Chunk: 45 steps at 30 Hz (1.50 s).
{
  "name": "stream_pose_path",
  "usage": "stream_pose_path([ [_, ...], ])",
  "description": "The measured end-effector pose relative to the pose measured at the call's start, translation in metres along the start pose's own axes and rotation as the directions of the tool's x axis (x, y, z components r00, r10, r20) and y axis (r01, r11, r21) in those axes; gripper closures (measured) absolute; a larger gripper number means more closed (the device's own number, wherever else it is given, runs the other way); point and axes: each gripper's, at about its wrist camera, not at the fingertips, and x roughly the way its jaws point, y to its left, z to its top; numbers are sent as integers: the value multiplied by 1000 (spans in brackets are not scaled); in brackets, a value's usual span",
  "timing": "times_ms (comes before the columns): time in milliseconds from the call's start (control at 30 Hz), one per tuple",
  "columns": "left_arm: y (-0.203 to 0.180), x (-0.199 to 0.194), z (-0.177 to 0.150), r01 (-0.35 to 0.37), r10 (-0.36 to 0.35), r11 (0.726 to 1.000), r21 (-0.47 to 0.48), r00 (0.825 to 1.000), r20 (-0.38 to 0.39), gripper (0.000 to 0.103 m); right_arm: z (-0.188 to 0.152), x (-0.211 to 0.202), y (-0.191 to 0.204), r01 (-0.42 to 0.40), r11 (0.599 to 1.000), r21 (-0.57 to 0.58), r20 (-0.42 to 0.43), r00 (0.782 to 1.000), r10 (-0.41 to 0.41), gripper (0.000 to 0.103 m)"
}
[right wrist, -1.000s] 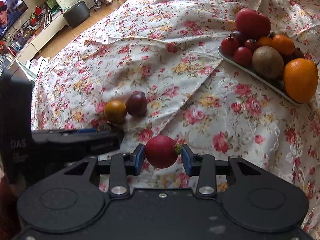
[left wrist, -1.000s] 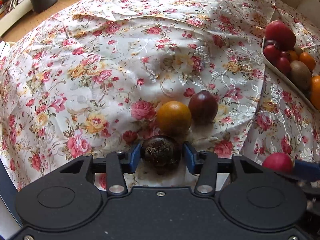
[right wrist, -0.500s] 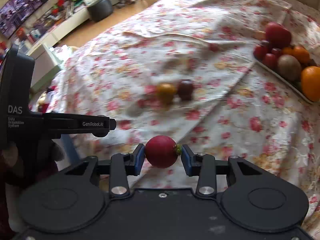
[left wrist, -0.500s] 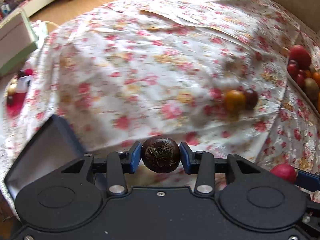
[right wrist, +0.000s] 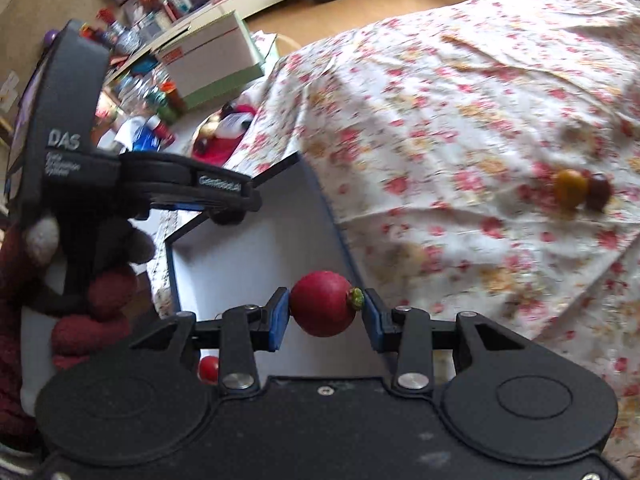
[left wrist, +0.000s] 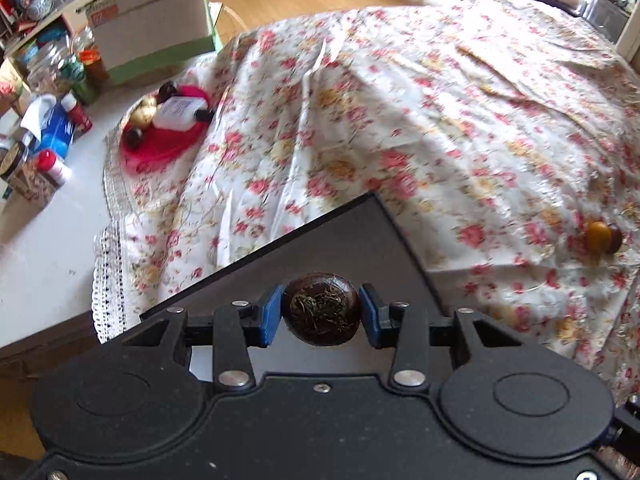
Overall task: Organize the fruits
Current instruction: 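Carry both fruits over the white box and open both tools to release them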
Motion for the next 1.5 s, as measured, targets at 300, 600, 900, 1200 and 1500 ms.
stream_pose_path([
  [300, 8, 35, 7, 21, -22, 1000, -21, 997, -67, 53, 1, 63, 14, 92, 995, -38, -96, 991, -96, 62],
  [600, 13, 40, 17, -7, 5, 999, -54, 1000, -27, 53, 24, 100, -2, 103, 994, 27, -134, 986, -98, 64],
  [900, 31, 27, 21, 22, -18, 992, -128, 999, 31, 53, 59, 125, -12, 181, 982, 44, -72, 981, -178, 65],
  [1200, 21, 30, 13, 25, -26, 997, -73, 1000, -4, 53, 70, 136, 6, 238, 971, -36, -5, 971, -238, 64],
  [1500, 15, 36, 10, 2, -3, 1000, -17, 999, -38, 53, 53, 125, 3, 221, 974, -50, -10, 975, -222, 61],
])
